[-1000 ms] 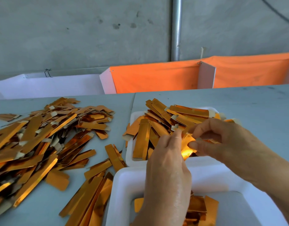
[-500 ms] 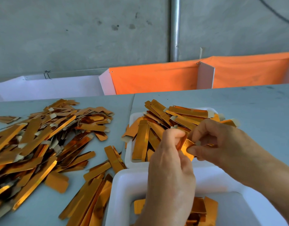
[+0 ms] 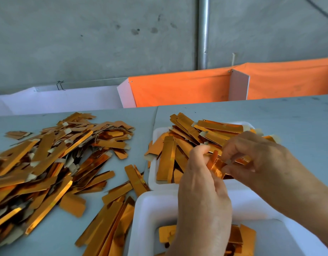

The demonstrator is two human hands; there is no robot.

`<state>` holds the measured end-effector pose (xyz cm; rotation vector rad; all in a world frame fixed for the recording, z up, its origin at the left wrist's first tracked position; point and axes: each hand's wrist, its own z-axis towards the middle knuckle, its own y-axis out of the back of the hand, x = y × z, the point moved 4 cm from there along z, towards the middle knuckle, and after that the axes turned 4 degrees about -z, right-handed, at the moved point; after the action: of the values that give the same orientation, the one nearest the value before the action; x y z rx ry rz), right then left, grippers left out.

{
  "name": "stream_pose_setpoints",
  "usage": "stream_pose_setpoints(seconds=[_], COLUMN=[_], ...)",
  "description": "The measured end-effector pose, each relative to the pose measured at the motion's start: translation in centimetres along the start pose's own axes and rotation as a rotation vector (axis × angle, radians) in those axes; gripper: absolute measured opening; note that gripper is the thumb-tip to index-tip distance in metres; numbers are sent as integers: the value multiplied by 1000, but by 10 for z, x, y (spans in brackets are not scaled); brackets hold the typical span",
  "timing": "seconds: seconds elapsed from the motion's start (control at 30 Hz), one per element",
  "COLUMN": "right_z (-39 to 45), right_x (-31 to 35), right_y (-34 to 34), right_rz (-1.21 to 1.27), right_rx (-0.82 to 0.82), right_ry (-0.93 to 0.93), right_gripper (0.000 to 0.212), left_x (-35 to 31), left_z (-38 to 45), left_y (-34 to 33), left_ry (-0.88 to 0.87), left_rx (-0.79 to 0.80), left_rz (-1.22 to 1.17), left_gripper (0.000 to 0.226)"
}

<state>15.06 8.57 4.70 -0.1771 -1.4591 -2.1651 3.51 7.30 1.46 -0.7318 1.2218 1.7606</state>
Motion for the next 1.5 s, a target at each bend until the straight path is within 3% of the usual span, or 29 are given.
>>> stream_pose_setpoints(seconds=[0.27, 0.63, 0.77, 0.93, 1.1, 1.2, 1.37, 1.5], right_z=[0, 2, 1, 1, 0, 1, 1, 0], right_x=[2, -15, -15, -11, -16, -15, -11, -17], right_y=[2, -8, -11, -11, -15, -15, -17, -20], right_rz=[-8, 473, 459, 314, 399, 351, 337, 585], right_rx=[-73, 181, 218, 229, 333, 302, 268, 305], right_ry=[19, -327, -382, -328, -405, -351, -245, -368], right_gripper=[23, 17, 17, 18, 12, 11, 13, 19], left_x=[2, 6, 7, 4, 2, 3, 3, 6], left_z=[3, 3, 3, 1, 1, 1, 2, 5], left_y=[1, -2, -1, -3, -4, -4, -3, -2], left_ry=[-32, 54, 78, 77, 88, 117, 65, 35], left_rx=[11, -31, -61, -54, -59, -56, -47, -54], left_rz=[-148, -130, -100, -86, -110, -91, -34, 77], left_gripper=[54, 35, 33, 34, 29, 22, 31, 20])
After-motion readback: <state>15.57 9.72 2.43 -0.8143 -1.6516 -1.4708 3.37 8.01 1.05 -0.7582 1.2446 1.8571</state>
